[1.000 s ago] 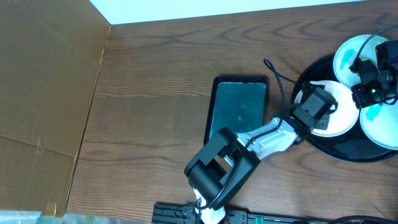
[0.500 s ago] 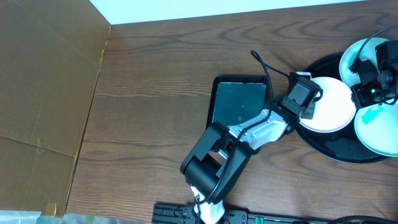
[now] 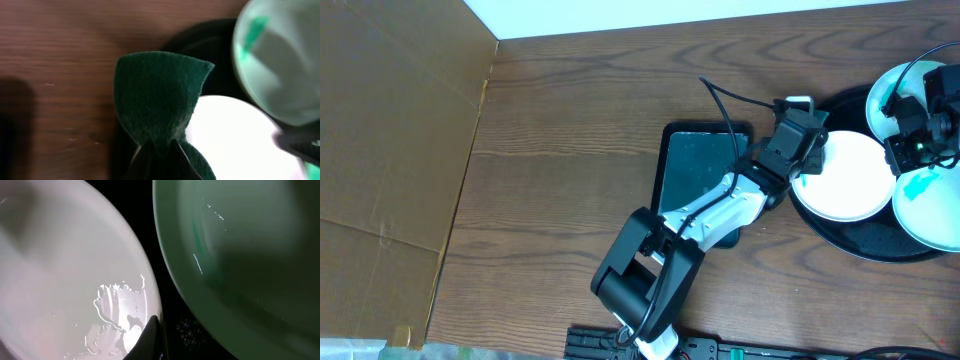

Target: Clean dirty plates on tray and stack at the side

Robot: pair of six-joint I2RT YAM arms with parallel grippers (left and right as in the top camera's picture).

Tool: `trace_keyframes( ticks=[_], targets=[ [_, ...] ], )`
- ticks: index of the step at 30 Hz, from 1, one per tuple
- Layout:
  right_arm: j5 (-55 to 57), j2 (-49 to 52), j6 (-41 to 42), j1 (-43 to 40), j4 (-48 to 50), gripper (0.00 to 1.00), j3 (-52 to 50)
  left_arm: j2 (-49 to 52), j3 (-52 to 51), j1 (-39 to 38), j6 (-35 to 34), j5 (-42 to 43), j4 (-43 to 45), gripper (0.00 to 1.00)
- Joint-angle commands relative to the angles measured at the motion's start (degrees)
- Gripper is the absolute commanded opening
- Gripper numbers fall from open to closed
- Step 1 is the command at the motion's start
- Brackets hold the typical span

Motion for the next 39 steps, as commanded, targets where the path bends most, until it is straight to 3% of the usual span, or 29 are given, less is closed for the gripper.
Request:
trace_keyframes(
  ticks=[1, 11, 15, 20, 27, 39],
  targets=[
    [0.70, 0.76, -0.37, 0.09, 0.00, 0.01, 0.46, 1.49, -0.74, -0.09, -2.60, 5.81, 2.23, 0.07],
    [0.70, 0.76, -0.37, 0.11, 0.09, 0.01, 0.46, 6.38, -0.74, -0.09, -2.47, 17.05, 5.55, 0.07],
    [0.70, 0.76, -0.37, 0.09, 0.22, 0.01, 0.46, 7.87, -0.74, -0.04, 2.58, 16.74, 2.12, 0.07],
    [0.72, 0.76, -0.39, 0.09, 0.15, 0.01, 0.46, 8.41, -0.74, -0.02, 9.49, 8.48, -3.63, 0.07],
    [0.72, 0.76, -0.39, 0.09, 0.00, 0.01, 0.46, 7.06, -0.74, -0.02, 12.33, -6.95, -4.46, 0.07],
    [0.74, 0.76, -0.63, 0.09, -0.20, 0.01, 0.46, -0.83, -0.74, -0.02, 9.75, -6.34, -1.01, 0.07]
  ],
)
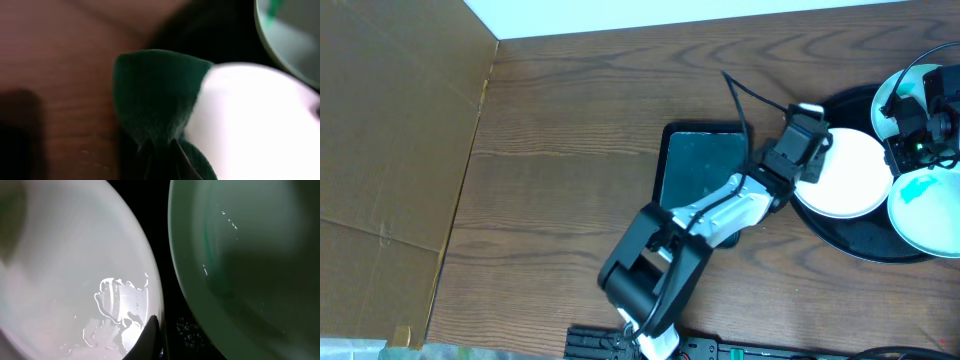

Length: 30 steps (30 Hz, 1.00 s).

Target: Clean dirty plates on tray and stack at the side

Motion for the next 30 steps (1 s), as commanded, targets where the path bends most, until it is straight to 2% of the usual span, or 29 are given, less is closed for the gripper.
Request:
trace_keyframes(
  ticks=[1, 4, 7, 12, 19, 25, 30],
  targets=[
    [0.90, 0.76, -0.63, 0.07, 0.07, 0.01, 0.46, -2.29, -0.81, 0.63, -3.28, 0.24, 0.37, 0.07],
    [0.87, 0.76, -0.61, 0.07, 0.09, 0.01, 0.46, -2.03, -0.81, 0.63, -12.31, 10.54, 0.02, 0.07],
    [0.87, 0.76, -0.61, 0.07, 0.22, 0.01, 0.46, -1.18, -0.81, 0.57, -18.08, 17.66, 0.83, 0.07],
    [0.87, 0.76, -0.61, 0.07, 0.26, 0.01, 0.46, 2.56, -0.81, 0.52, -18.51, 18.56, 2.69, 0.07],
    [0.87, 0.76, -0.59, 0.09, 0.02, 0.01, 0.46, 8.22, -0.81, 0.63, -10.03, 17.79, 9.81, 0.07],
    [0.87, 0.76, -0.61, 0.07, -0.04, 0.01, 0.46, 8.57, -0.81, 1.62, -3.15, 7.34, 8.50, 0.07],
    [0.90, 0.76, -0.61, 0.07, 0.00, 0.01, 0.46, 8.44, -0.81, 3.23, -0.96, 1.68, 5.60, 0.07]
  ],
)
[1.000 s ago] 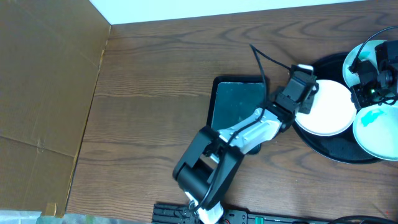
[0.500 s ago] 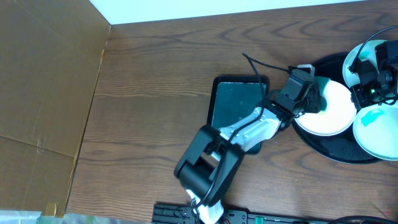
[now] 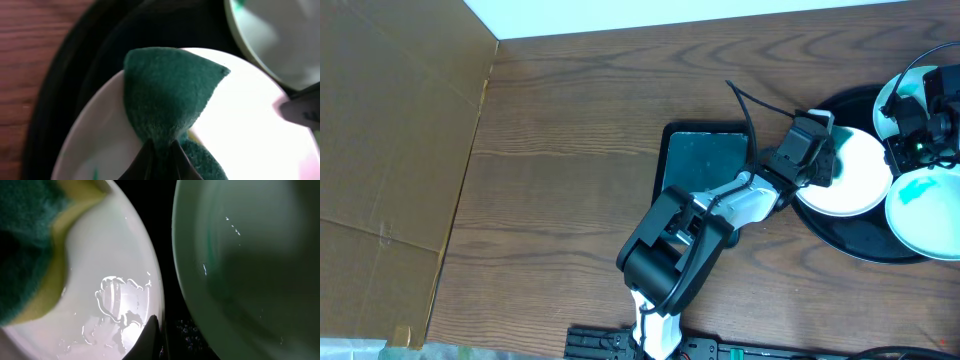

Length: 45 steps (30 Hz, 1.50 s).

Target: Clean dirty plates on tray and stack at the side

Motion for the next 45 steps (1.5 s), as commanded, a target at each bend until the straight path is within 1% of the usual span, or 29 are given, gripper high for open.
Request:
trace_keyframes(
  ticks=[1, 4, 11, 15, 19, 24, 28, 32, 34, 40, 43, 45],
  targets=[
    [0.90, 0.76, -0.63, 0.07, -0.09, 0.01, 0.46, 0.94, -0.72, 3.17, 4.07, -10.62, -2.71, 0.07],
    [0.90, 0.76, -0.70, 0.07, -0.07, 0.01, 0.37, 0.94, -0.72, 4.46, 4.55, -10.60, -2.60, 0.08],
    [0.90, 0.76, -1.14, 0.07, -0.09, 0.01, -0.13, -0.24, -0.72, 6.05, 10.69, -10.62, -1.49, 0.07],
    [0.87, 0.76, -1.29, 0.07, -0.07, 0.01, -0.13, -1.42, -0.72, 6.08, 10.97, -10.38, 1.22, 0.07],
    [0.87, 0.76, -1.29, 0.09, -0.09, 0.01, -0.13, -5.11, -0.72, 6.03, 8.26, -7.76, 2.91, 0.07],
    [0.87, 0.76, -1.29, 0.09, -0.02, 0.01, -0.13, -9.38, -0.72, 6.03, 2.58, -0.57, 4.28, 0.07],
    [0.87, 0.76, -1.29, 0.07, -0.02, 0.01, -0.13, -8.39, -0.72, 6.01, -1.62, 7.04, 2.97, 0.07],
    [0.87, 0.76, -1.27, 0.09, -0.02, 0.01, -0.13, -6.16, -0.72, 5.68, -5.53, 12.41, 0.33, 0.07],
    [0.87, 0.76, -1.27, 0.09, 0.07, 0.01, -0.13, -4.74, -0.72, 5.14, -5.51, 14.60, 0.15, 0.08],
    [0.85, 0.76, -1.27, 0.09, 0.31, 0.01, -0.13, -0.96, -0.72, 2.84, -5.46, 14.73, 1.62, 0.07],
    [0.87, 0.76, -1.27, 0.07, 0.26, 0.01, -0.13, 0.55, -0.72, 2.60, -1.75, 14.01, 2.29, 0.07],
    [0.87, 0.76, -1.29, 0.09, 0.26, 0.01, -0.13, 1.73, -0.72, 2.67, 0.39, 10.64, 2.25, 0.07]
  ],
)
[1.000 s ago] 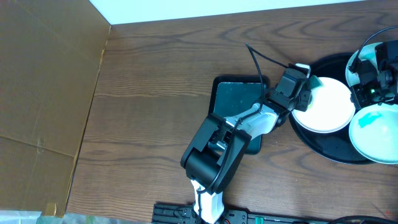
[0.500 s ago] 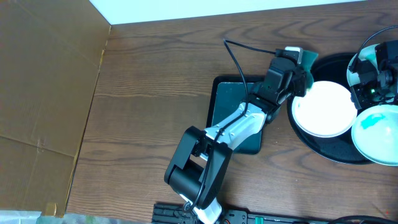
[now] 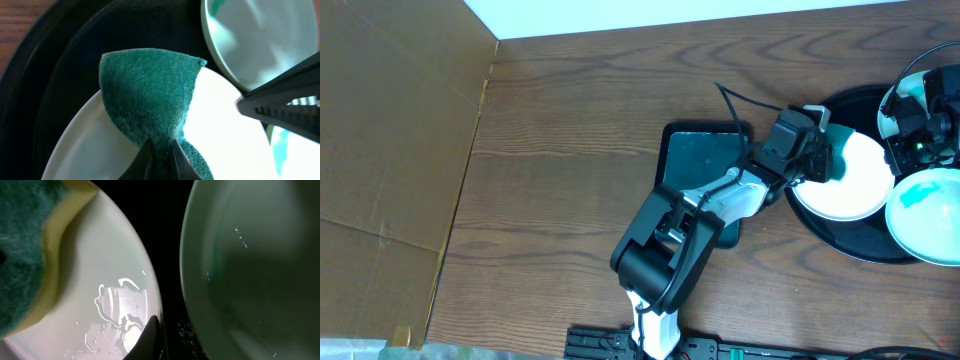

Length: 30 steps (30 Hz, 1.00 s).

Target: Clean dirty plates on tray and stack at the side

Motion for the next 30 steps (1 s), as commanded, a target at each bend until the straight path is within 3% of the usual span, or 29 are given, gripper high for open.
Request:
trace_keyframes(
  ticks=[1, 7, 14, 21, 30],
  targets=[
    [1.20, 0.76, -1.03, 0.09, 0.02, 0.01, -0.13, 2.91, -0.17, 0.00, 4.20, -3.82, -0.22, 0.07],
    [1.20, 0.76, -1.03, 0.09, -0.09, 0.01, -0.13, 4.57, -0.17, 1.42, 11.74, -13.84, -0.85, 0.07],
    [1.22, 0.76, -1.05, 0.09, -0.39, 0.01, -0.13, 4.28, -0.17, 2.32, 14.95, -28.68, -1.53, 0.07],
    [1.22, 0.76, -1.46, 0.09, -0.72, 0.01, -0.13, 2.51, -0.17, 2.32, 17.46, -31.76, -1.68, 0.07],
    [1.22, 0.76, -1.44, 0.09, -0.74, 0.01, -0.13, -8.70, -0.17, 2.32, 17.42, -31.89, -1.27, 0.07]
  ],
)
